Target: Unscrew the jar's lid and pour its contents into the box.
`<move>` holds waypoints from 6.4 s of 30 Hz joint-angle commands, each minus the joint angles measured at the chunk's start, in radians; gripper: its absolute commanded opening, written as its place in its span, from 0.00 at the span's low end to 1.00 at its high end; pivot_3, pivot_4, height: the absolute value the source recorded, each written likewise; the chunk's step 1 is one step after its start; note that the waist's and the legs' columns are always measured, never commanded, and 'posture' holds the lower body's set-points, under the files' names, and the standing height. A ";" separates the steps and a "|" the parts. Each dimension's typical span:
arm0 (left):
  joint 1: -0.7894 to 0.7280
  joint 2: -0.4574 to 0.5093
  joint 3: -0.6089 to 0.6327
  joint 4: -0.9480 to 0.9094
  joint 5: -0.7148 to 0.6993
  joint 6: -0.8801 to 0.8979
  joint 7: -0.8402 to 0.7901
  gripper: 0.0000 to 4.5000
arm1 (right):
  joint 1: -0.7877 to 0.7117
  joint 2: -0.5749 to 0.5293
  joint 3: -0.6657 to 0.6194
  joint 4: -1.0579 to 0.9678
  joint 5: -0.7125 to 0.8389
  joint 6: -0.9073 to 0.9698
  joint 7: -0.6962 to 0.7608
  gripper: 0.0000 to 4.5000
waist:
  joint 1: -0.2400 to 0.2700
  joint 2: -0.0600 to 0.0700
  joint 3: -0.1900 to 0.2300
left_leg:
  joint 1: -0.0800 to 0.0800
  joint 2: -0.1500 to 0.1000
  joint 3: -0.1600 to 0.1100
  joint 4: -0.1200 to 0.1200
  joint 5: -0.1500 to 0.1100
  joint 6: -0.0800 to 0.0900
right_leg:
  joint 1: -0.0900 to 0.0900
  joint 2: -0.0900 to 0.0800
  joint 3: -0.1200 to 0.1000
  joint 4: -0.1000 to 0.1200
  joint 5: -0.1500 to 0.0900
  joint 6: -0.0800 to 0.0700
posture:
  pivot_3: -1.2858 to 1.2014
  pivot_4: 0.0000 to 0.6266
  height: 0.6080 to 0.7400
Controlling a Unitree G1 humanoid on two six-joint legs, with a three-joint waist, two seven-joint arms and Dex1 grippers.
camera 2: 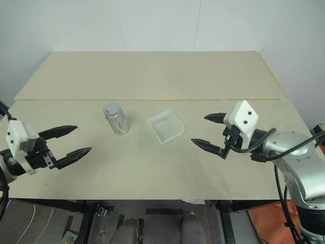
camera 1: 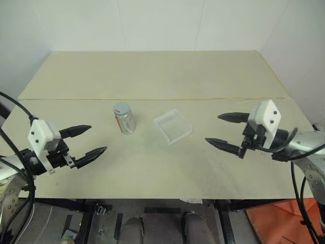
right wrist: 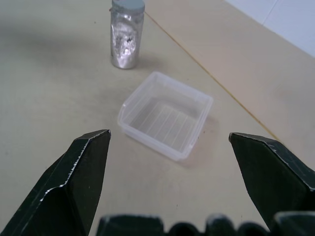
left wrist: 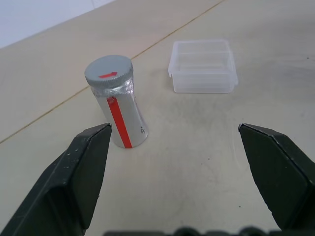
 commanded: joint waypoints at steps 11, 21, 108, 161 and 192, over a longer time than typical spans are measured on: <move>-0.011 -0.064 -0.033 -0.023 0.034 -0.007 0.135 1.00 | 0.013 -0.009 -0.039 -0.050 0.035 -0.007 0.012 1.00 | 0.000 0.000 0.000 | 0.000 0.000 0.000 0.000 0.000 0.000 | 0.000 0.000 0.000 0.000 0.000 0.000 | 0.52 0.24 1.00; -0.168 -0.141 -0.219 0.121 0.167 -0.041 0.239 1.00 | 0.008 0.015 -0.034 -0.085 0.050 -0.017 -0.002 1.00 | -0.002 0.000 0.000 | 0.000 0.000 0.000 0.000 0.000 0.000 | 0.000 0.000 0.000 0.000 0.000 0.000 | 0.52 0.24 1.00; -0.917 -0.363 -0.559 0.676 0.191 -0.164 -0.364 0.43 | -0.599 0.404 0.296 0.087 0.034 0.322 -0.287 0.64 | -0.029 0.000 0.000 | -0.003 -0.001 -0.003 0.001 0.001 -0.001 | -0.003 0.001 -0.001 0.003 0.000 0.001 | 0.52 0.24 1.00; -0.916 -0.363 -0.552 0.722 0.197 -0.180 -0.411 0.43 | -0.608 0.460 0.326 0.040 -0.091 0.329 -0.323 0.99 | -0.053 0.001 0.000 | -0.004 -0.001 -0.004 0.001 0.001 -0.001 | -0.004 0.001 -0.002 0.004 0.000 0.000 | 0.52 0.24 1.00; -0.839 -0.227 -0.496 0.631 0.139 -0.158 -0.482 0.43 | -0.560 0.356 0.176 0.183 -0.042 0.246 -0.227 0.99 | -0.042 0.001 0.000 | -0.004 -0.001 -0.004 0.001 0.001 -0.001 | -0.003 0.001 -0.002 0.004 0.000 0.000 | 0.52 0.24 1.00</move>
